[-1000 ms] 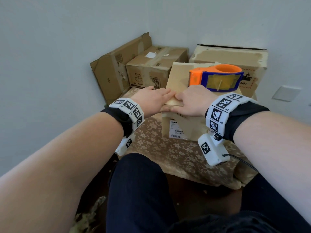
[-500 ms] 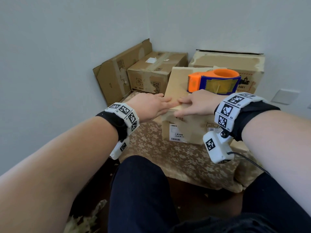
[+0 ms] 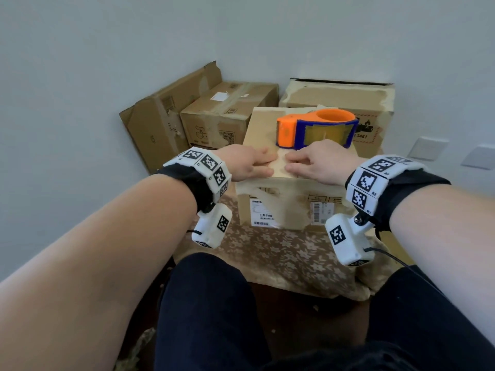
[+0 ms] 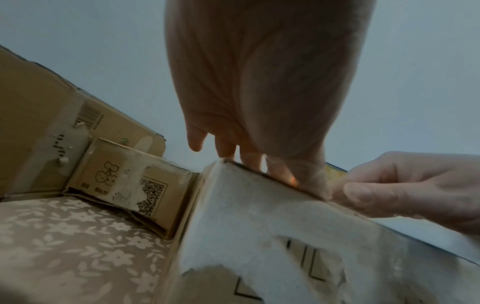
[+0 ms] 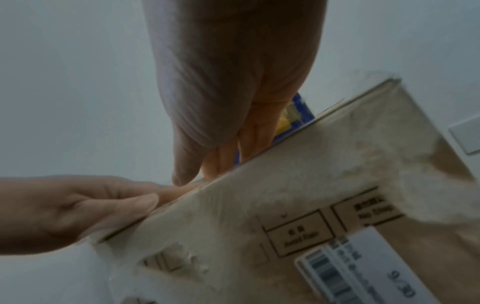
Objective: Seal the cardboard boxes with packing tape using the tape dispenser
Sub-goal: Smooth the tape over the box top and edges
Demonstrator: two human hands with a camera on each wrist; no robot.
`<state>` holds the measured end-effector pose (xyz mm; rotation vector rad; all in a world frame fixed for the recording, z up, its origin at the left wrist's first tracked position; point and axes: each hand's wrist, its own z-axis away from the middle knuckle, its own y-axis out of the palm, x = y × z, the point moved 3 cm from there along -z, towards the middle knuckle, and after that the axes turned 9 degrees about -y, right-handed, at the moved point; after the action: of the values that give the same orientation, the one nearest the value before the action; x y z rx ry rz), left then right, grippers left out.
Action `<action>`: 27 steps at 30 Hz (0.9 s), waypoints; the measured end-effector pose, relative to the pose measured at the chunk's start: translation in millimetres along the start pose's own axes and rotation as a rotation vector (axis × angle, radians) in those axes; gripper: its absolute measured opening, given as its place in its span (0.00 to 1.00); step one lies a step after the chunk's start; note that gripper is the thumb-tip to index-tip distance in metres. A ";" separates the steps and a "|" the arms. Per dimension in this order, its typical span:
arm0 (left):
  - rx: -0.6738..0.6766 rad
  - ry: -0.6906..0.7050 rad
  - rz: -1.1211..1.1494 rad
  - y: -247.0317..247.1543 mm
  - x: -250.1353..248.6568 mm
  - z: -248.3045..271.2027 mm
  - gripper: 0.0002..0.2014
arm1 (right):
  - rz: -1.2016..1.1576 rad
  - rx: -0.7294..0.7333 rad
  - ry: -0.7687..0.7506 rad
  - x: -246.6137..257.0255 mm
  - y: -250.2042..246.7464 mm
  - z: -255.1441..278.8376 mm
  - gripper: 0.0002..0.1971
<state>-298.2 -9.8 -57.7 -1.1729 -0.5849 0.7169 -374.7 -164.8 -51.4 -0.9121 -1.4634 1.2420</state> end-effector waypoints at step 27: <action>-0.047 0.001 -0.127 0.7 -6.2 -2.5 0.34 | 0.329 -0.043 -0.137 3.7 28.2 -19.7 0.28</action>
<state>-300.5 -15.9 -59.4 -1.1679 -0.6723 0.5971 -357.8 -150.8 -78.2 -1.1495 -1.4919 1.5430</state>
